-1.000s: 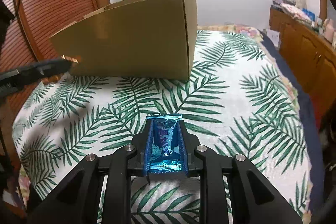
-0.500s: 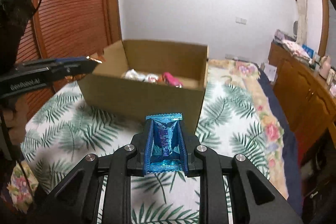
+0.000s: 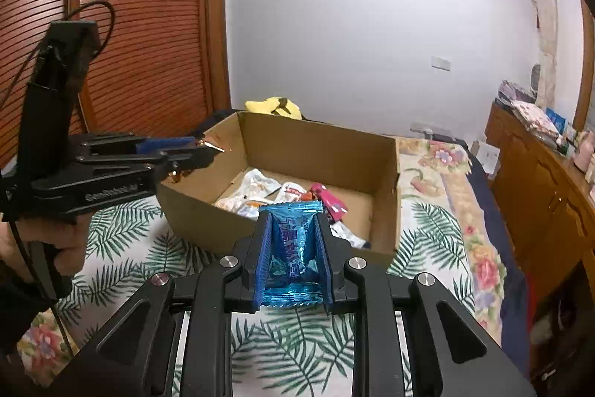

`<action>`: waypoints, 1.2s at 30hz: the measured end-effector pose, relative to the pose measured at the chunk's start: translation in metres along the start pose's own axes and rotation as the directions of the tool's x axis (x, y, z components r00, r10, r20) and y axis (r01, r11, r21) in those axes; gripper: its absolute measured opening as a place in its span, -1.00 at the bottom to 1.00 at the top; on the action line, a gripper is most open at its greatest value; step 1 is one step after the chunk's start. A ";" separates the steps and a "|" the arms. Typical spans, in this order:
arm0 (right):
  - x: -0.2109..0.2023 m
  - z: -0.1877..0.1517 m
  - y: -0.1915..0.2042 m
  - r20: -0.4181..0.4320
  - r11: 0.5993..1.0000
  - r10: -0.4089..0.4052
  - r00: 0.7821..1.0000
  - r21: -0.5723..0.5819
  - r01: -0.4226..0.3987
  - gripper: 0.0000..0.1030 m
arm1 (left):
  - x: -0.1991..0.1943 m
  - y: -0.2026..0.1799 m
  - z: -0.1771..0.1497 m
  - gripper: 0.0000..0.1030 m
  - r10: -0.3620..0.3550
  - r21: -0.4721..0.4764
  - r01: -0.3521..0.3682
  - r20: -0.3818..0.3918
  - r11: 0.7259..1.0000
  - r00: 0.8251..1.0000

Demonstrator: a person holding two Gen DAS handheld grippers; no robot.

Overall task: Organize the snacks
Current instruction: 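Lift both foil candies and carry them over the open box, then release copper candy into box with left tool while right tool releases blue candy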

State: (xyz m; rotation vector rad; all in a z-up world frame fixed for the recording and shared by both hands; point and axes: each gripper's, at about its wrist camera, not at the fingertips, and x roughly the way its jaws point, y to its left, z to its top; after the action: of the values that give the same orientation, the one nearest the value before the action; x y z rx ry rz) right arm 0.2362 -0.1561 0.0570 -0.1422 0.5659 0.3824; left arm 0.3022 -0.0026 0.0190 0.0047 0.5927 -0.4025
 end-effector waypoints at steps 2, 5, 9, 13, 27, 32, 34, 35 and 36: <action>0.007 0.005 0.000 -0.003 1.000 0.005 1.000 -0.001 -0.005 -0.59 | 0.010 0.008 0.001 -0.59 0.007 -0.006 -0.007 -0.009 1.000 1.000; 0.018 0.009 0.000 -0.009 1.000 0.009 1.000 -0.004 -0.009 -0.59 | 0.026 0.016 0.000 -0.58 0.011 -0.020 -0.011 -0.025 1.000 1.000; 0.038 0.014 -0.005 -0.021 1.000 0.020 1.000 -0.003 -0.020 -0.59 | 0.047 0.026 -0.002 -0.58 0.024 -0.030 -0.026 -0.047 0.999 0.999; 0.058 0.019 -0.011 -0.028 0.999 0.034 0.999 0.002 -0.034 -0.59 | 0.064 0.031 -0.004 -0.58 0.032 -0.041 -0.035 -0.063 0.999 0.998; 0.111 0.017 -0.032 -0.066 0.996 0.086 0.994 0.033 -0.084 -0.58 | 0.105 0.025 0.000 -0.58 0.066 -0.038 -0.070 -0.097 0.997 0.993; 0.118 0.012 -0.034 -0.082 0.994 0.102 0.991 0.047 -0.098 -0.58 | 0.108 0.027 -0.004 -0.57 0.085 -0.029 -0.088 -0.116 0.996 0.990; 0.123 0.011 -0.034 -0.092 0.993 0.110 0.990 0.063 -0.104 -0.55 | 0.109 0.028 -0.005 -0.51 0.091 -0.032 -0.095 -0.123 0.995 0.988; 0.123 0.011 -0.034 -0.095 0.993 0.106 0.990 0.067 -0.100 -0.50 | 0.109 0.028 -0.005 -0.30 0.102 -0.031 -0.107 -0.128 0.994 0.987; 0.124 0.011 -0.034 -0.096 0.994 0.098 0.990 0.067 -0.092 -0.38 | 0.109 0.027 -0.005 0.01 0.112 -0.029 -0.117 -0.126 0.993 0.986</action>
State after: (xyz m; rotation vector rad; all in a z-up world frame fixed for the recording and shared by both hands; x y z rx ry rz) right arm 0.3507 -0.1461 -0.0009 -0.0744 0.6841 0.4514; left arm 0.3914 -0.0170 -0.0472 0.0296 0.7194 -0.2812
